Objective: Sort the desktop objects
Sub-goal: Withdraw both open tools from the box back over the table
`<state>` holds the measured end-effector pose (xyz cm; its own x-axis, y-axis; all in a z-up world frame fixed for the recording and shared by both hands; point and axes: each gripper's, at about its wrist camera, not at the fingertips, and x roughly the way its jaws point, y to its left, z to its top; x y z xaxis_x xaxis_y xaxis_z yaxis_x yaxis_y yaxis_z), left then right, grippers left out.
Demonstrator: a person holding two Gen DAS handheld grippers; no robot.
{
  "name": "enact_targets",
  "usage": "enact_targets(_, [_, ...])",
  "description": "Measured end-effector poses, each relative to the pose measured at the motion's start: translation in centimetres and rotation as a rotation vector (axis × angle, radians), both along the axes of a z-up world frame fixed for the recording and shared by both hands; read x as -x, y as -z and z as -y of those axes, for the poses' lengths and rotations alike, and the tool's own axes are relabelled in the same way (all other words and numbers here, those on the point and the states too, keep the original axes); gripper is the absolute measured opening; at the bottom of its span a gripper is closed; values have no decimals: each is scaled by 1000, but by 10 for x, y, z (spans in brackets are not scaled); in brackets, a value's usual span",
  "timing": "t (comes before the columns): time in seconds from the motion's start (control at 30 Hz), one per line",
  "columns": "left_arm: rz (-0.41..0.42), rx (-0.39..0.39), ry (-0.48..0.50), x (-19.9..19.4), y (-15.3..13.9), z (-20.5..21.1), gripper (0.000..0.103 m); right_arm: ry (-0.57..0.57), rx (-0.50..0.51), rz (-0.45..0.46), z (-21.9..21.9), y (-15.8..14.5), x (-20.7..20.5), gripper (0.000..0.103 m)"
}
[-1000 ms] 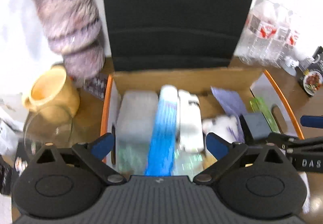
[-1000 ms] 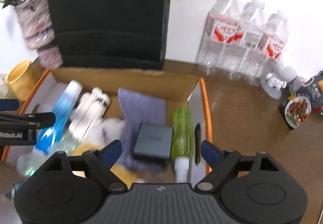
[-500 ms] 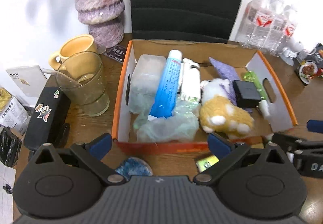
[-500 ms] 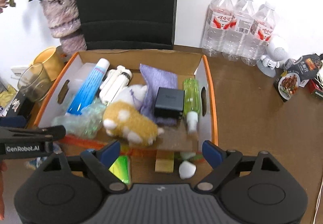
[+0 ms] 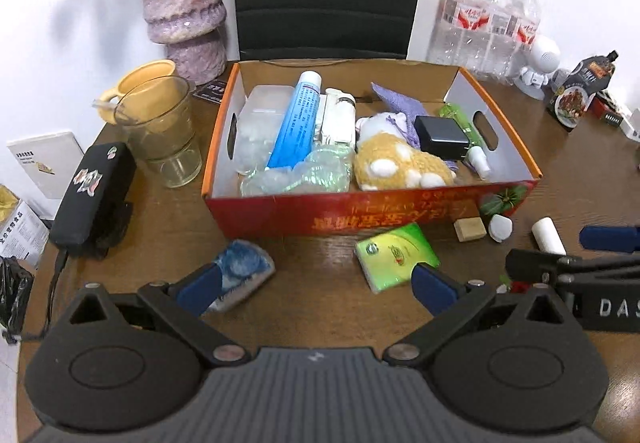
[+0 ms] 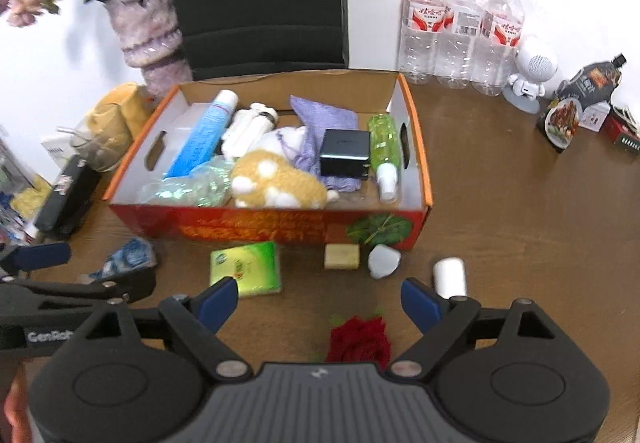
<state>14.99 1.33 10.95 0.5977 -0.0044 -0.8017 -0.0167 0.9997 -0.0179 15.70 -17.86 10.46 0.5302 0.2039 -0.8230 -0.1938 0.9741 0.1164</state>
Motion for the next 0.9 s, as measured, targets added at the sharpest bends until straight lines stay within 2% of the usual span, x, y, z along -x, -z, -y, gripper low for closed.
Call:
enact_targets(0.07, [15, 25, -2, 15, 7, 0, 103, -6, -16, 17, 5, 5, 16, 89])
enact_targets(0.17, [68, 49, 6, 50, 24, -3, 103, -14, 8, 93, 6, 20, 50, 92])
enact_targets(0.33, [131, 52, 2, 105, 60, -11, 103, -91, 12, 234, 3, 64, 107, 94])
enact_targets(0.47, [198, 49, -17, 137, 83, -14, 103, -14, -2, 280, 5, 98, 136, 94])
enact_targets(0.63, [239, -36, -4, 148, 98, -9, 103, 29, -43, 302, 8, 117, 151, 94])
enact_targets(0.73, [252, -29, 5, 151, 101, -8, 103, 27, -28, 299, 8, 121, 153, 94])
enact_targets(0.9, [227, 0, 19, 151, 109, -7, 103, 35, 0, 315, 6, 124, 157, 95])
